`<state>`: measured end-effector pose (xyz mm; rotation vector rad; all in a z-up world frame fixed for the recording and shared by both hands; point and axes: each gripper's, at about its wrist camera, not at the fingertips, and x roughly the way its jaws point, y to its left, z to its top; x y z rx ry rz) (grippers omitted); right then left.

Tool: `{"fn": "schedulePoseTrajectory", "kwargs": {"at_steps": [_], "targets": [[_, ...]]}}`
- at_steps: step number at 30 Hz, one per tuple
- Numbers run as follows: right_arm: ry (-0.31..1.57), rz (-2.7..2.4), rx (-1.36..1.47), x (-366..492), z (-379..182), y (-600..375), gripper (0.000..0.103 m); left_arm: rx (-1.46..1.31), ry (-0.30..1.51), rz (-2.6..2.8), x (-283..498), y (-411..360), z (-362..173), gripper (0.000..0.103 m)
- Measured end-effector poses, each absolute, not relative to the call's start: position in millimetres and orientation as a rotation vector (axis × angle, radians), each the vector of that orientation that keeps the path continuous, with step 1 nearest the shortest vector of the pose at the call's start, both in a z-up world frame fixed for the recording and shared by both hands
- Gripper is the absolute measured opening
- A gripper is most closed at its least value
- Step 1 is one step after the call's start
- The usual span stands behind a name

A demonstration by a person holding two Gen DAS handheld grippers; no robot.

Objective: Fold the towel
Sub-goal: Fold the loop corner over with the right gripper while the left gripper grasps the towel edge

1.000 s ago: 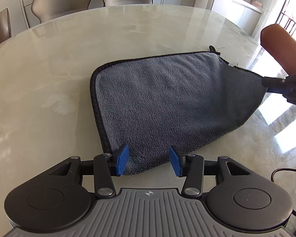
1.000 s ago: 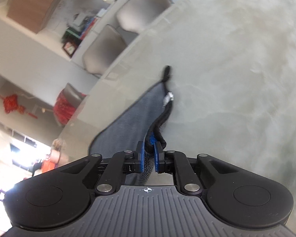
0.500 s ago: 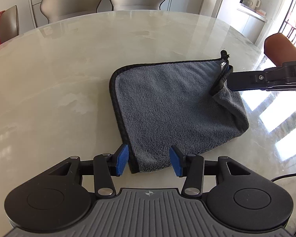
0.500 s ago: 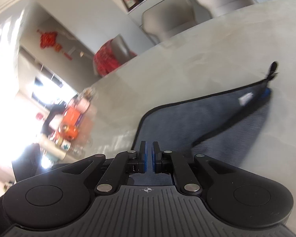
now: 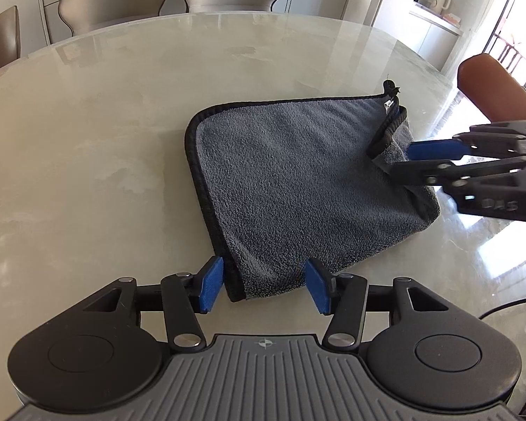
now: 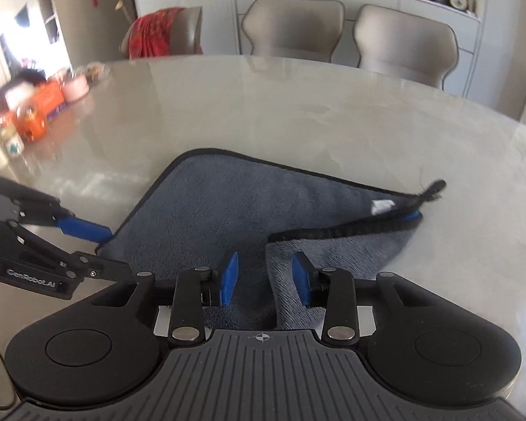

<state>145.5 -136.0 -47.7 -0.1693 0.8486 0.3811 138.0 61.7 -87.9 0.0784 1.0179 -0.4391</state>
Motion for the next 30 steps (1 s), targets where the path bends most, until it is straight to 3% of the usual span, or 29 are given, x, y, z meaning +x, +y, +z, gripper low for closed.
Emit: {"fn": "schedulePoseTrajectory", "kwargs": {"at_steps": [9,12,15,23,30], "targets": [[0.874,0.314,-0.25,161,-72,-113,0.034,0.095,1.024,-0.484,142,63,-92,0.057],[0.883,0.297,-0.201,163,-73,-119,0.018,0.094,1.021,-0.499,143,64,-92,0.058],[0.893,0.301,-0.089,167,-67,-132,0.01,0.088,1.022,-0.506,143,66,-92,0.059],[0.766,0.569,0.025,161,-11,-125,0.01,0.058,1.03,-0.495,142,77,-91,0.059],[0.801,0.68,-0.181,142,-24,-78,0.011,0.043,1.034,-0.452,137,93,-88,0.059]]}}
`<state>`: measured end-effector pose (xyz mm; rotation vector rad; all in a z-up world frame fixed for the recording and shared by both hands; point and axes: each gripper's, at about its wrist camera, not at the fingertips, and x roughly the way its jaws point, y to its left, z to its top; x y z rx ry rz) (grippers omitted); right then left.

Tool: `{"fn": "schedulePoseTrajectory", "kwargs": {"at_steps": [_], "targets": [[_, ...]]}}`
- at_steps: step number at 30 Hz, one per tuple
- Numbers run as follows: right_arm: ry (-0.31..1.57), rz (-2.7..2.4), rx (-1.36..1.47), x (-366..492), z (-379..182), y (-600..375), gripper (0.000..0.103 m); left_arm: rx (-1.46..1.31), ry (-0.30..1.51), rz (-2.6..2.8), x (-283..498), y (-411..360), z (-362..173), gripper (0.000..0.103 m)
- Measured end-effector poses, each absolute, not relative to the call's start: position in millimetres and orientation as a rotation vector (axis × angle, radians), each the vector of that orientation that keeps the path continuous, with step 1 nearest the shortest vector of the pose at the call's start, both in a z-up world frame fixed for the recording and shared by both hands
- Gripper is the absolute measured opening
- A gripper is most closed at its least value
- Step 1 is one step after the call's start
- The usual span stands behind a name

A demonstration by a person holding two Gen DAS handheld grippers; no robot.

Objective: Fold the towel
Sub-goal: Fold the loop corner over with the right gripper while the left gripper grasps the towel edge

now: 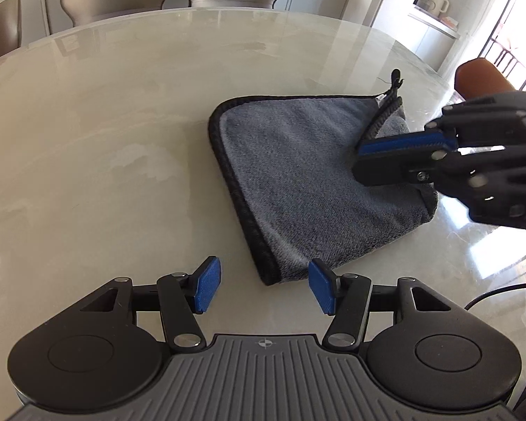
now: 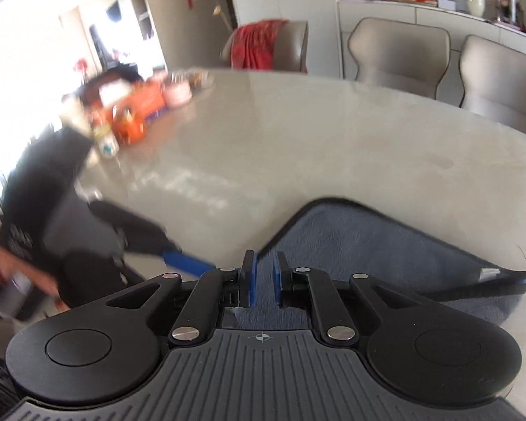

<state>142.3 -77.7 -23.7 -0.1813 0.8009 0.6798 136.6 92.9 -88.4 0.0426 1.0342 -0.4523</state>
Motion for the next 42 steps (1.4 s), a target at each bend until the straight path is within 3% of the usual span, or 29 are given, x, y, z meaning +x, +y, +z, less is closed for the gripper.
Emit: {"fn": "schedulePoseTrajectory", "kwargs": {"at_steps": [7,10,15,17,19,20,21,23,25,34,42], "targets": [[0.873,0.371,-0.337,157,-54,-93,0.016,0.04,1.032,-0.458,138,93,-87,0.059],[0.891,0.355,-0.357,162,-65,-90,0.027,0.041,1.031,-0.462,138,93,-87,0.059],[0.89,0.357,-0.439,161,-76,-79,0.032,0.039,1.037,-0.461,137,93,-87,0.059],[0.869,0.349,-0.486,161,-79,-74,0.038,0.038,1.038,-0.46,137,93,-86,0.059],[0.845,0.328,-0.516,161,-81,-73,0.052,0.036,1.039,-0.459,136,93,-86,0.059],[0.839,0.321,-0.513,160,-82,-74,0.052,0.036,1.04,-0.458,136,93,-86,0.059],[0.842,0.319,-0.478,161,-82,-78,0.052,0.035,1.041,-0.456,136,93,-86,0.059],[0.868,0.328,-0.37,165,-81,-89,0.037,0.035,1.043,-0.452,137,93,-87,0.059],[0.872,0.308,-0.318,168,-78,-97,0.01,0.034,1.041,-0.45,137,93,-87,0.059],[0.813,0.382,-0.102,165,-45,-118,0.009,0.026,1.03,-0.439,138,95,-83,0.059],[0.728,0.659,-0.176,149,-22,-82,0.008,0.014,1.025,-0.406,136,106,-79,0.06]]}}
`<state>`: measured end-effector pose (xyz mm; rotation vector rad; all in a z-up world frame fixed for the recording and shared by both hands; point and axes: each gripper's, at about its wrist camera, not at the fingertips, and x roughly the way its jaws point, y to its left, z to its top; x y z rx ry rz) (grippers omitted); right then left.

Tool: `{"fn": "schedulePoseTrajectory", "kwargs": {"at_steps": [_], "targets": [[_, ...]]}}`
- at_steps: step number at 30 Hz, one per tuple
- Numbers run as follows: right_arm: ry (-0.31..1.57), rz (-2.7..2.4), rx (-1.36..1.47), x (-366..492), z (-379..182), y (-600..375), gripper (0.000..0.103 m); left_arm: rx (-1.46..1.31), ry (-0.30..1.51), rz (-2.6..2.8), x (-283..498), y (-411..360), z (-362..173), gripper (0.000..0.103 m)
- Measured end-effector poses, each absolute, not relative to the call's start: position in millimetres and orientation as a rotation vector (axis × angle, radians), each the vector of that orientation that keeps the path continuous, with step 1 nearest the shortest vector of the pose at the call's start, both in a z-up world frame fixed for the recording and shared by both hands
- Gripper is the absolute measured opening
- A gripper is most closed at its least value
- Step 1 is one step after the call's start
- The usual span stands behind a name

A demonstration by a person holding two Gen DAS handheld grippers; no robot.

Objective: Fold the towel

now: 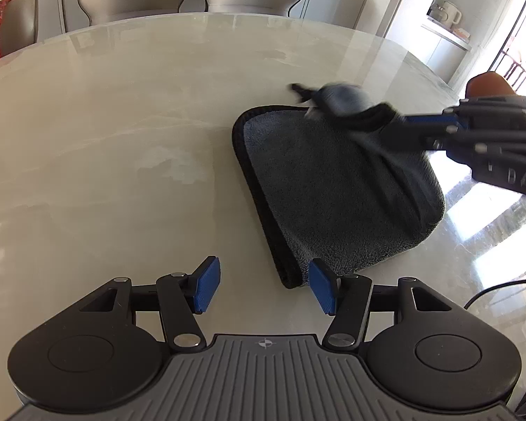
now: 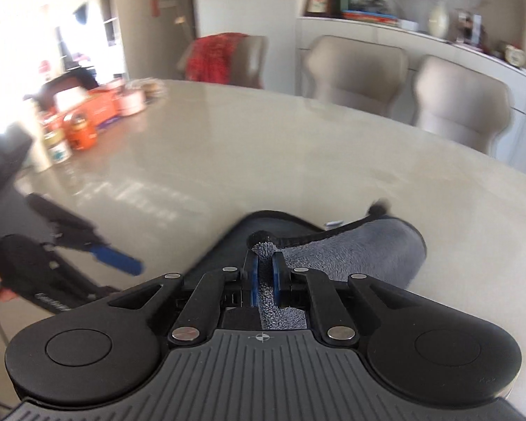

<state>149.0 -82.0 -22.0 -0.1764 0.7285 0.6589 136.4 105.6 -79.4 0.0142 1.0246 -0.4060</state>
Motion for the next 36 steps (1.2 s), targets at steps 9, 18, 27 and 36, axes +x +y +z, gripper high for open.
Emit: {"fn": "schedulePoseTrajectory", "kwargs": {"at_steps": [9,18,27,36], "targets": [[0.827,0.782,-0.301,133,-54,-46,0.008,-0.005,1.033,-0.387,132,113,-80,0.06],[0.843,0.788,-0.374,119,-63,-49,0.013,-0.015,0.994,-0.42,153,109,-63,0.064],[0.753,0.719,-0.532,86,-65,-45,0.035,-0.117,0.986,-0.52,223,79,-63,0.069],[0.79,0.685,-0.437,82,-72,-65,0.041,-0.336,1.046,-0.524,267,66,-88,0.063]]}}
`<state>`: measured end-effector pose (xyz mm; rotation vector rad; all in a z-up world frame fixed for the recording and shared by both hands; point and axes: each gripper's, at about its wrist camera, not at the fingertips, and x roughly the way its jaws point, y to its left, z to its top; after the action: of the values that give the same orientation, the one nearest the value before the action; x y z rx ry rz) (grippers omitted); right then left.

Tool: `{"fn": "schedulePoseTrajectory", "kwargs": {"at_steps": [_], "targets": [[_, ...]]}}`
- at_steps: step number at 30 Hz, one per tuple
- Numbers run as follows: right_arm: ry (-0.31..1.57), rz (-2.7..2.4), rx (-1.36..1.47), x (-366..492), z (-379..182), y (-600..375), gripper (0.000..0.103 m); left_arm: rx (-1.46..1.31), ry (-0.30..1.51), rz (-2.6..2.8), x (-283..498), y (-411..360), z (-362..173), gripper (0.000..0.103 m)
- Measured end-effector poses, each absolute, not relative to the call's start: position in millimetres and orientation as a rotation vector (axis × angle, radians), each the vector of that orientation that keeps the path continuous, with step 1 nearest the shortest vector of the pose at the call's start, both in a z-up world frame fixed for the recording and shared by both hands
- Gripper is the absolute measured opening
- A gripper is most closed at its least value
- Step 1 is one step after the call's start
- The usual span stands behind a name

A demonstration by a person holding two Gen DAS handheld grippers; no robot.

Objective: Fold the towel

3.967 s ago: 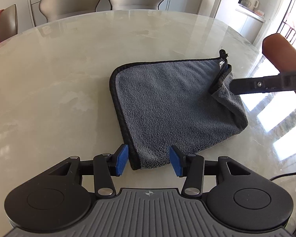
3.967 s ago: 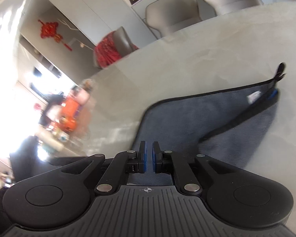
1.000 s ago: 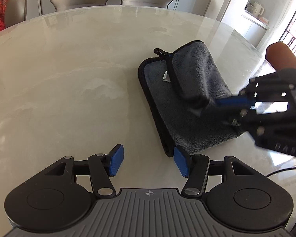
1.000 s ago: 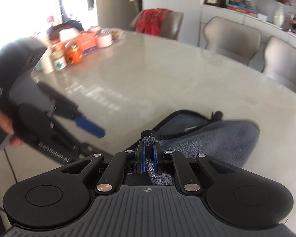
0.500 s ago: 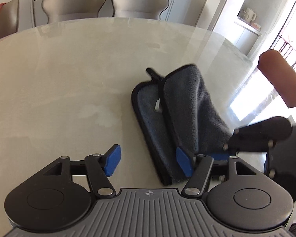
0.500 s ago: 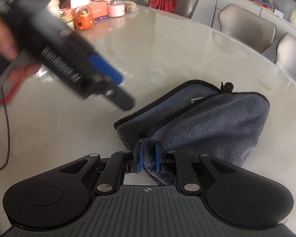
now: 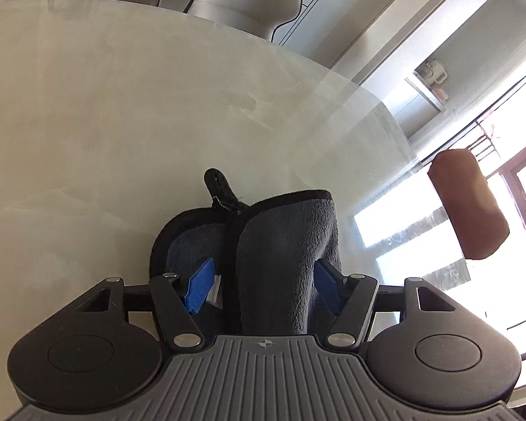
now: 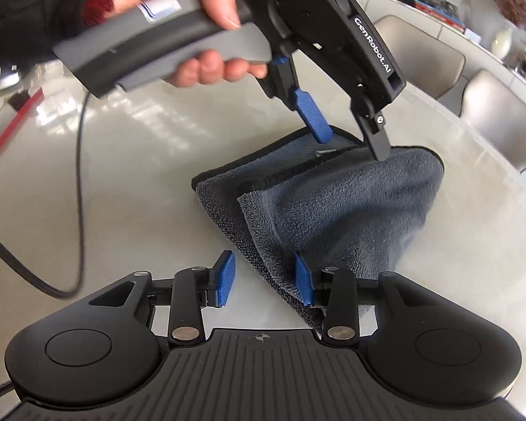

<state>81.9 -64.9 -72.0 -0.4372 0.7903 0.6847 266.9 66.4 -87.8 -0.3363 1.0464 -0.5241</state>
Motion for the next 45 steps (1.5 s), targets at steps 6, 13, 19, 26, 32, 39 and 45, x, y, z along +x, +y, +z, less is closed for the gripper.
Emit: {"fn": "schedulePoseTrajectory", "kwargs": {"at_steps": [6,13,19,26,32,39,45], "targets": [[0.784,0.7,-0.426,81,-74,-67,0.051,-0.366,1.066,-0.512,279,64,-98,0.044],[0.785,0.707,-0.421,82,-75,-67,0.053,-0.46,1.09,-0.504,281,71,-105,0.057],[0.783,0.705,-0.426,81,-75,-65,0.054,-0.381,1.059,-0.503,276,56,-101,0.052],[0.78,0.703,-0.431,80,-76,-64,0.055,-0.385,1.037,-0.484,273,58,-96,0.012],[0.782,0.706,-0.433,81,-76,-64,0.055,-0.393,1.037,-0.476,272,56,-95,0.012],[0.782,0.708,-0.432,83,-74,-66,0.056,-0.399,1.068,-0.469,278,56,-99,0.018],[0.782,0.709,-0.433,82,-74,-65,0.057,-0.287,1.034,-0.447,273,43,-92,0.012]]}}
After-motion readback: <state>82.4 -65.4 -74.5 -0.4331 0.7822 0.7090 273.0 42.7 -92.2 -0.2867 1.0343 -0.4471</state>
